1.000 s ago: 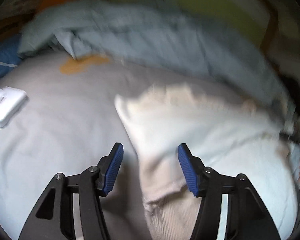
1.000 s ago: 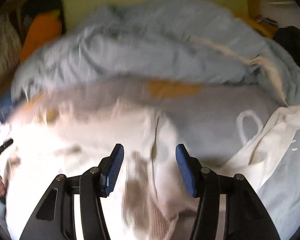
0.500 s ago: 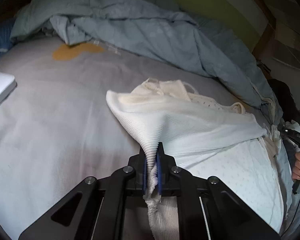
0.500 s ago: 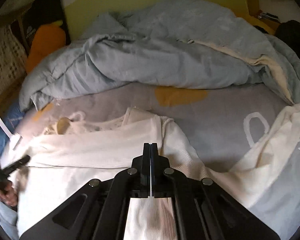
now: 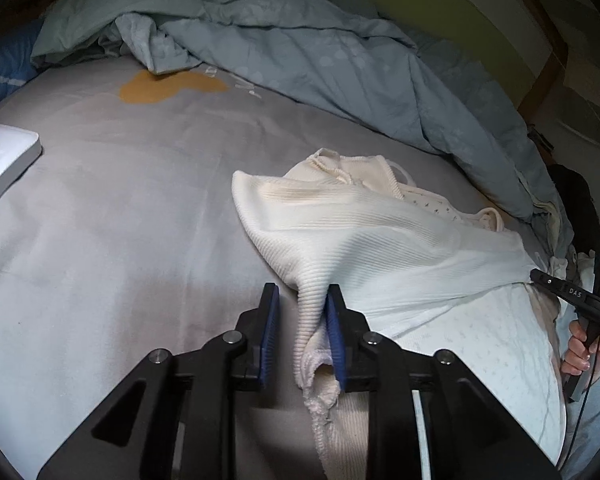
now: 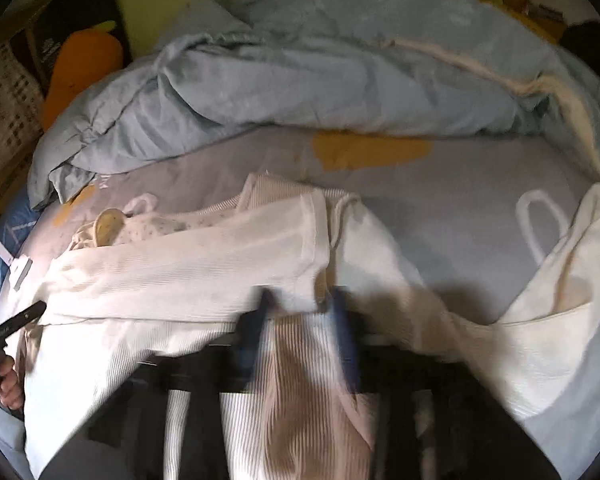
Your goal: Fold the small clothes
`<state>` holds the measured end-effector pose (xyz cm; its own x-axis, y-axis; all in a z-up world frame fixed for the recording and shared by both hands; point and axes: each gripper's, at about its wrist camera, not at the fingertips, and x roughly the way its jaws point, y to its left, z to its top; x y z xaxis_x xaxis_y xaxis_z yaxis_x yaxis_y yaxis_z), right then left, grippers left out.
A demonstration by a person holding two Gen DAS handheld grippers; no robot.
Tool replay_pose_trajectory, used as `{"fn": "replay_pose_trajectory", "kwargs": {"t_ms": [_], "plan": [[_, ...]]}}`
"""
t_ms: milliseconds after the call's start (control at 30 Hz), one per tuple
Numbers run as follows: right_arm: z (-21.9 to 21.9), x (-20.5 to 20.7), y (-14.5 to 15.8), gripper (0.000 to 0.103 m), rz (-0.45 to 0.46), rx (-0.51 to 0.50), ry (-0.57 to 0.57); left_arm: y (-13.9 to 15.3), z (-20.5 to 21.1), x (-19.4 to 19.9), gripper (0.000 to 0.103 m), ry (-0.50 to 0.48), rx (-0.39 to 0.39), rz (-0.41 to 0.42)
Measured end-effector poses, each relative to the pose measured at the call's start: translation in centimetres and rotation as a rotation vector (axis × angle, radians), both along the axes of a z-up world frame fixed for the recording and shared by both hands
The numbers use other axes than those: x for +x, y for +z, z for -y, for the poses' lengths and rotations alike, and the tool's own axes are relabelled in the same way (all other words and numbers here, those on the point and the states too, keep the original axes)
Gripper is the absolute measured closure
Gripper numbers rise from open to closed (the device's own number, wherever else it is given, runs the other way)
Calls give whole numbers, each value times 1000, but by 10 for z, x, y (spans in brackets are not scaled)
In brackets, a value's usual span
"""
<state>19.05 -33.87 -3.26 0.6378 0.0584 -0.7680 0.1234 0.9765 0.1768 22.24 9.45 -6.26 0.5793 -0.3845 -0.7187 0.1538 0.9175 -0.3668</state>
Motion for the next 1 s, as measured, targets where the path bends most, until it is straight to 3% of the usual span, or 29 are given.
{"fn": "replay_pose_trajectory", "kwargs": {"t_ms": [200,300,400,467,500,533,633,667,800,900,1000], "plan": [[-11,-20,34,98,79,-53,43,0,2,0,80,1,19,-3],[-13,-23,52,98,35,-66,36,-1,2,2,79,3,16,-12],[-13,-18,45,98,-62,-86,6,-1,-1,2,78,-4,2,-17],[-19,-14,21,98,-151,-147,-7,8,-10,-3,77,-12,-68,22],[-21,-13,10,98,-173,-164,-5,15,-16,-8,72,-14,-101,61],[-23,-14,3,95,-184,-176,-9,23,-23,-13,59,-17,-147,107],[-20,-23,3,87,-125,-144,-41,26,-37,-14,51,-2,-227,130],[-18,-26,7,84,-97,-136,-61,22,-38,-10,51,12,-218,101],[-17,-38,41,51,51,-172,-151,-3,-25,6,52,50,-85,-42],[-29,-31,58,49,90,-171,-109,1,-13,-1,51,21,-5,-16],[-53,-4,60,47,12,-88,6,1,-1,-7,51,-8,86,-18]]}}
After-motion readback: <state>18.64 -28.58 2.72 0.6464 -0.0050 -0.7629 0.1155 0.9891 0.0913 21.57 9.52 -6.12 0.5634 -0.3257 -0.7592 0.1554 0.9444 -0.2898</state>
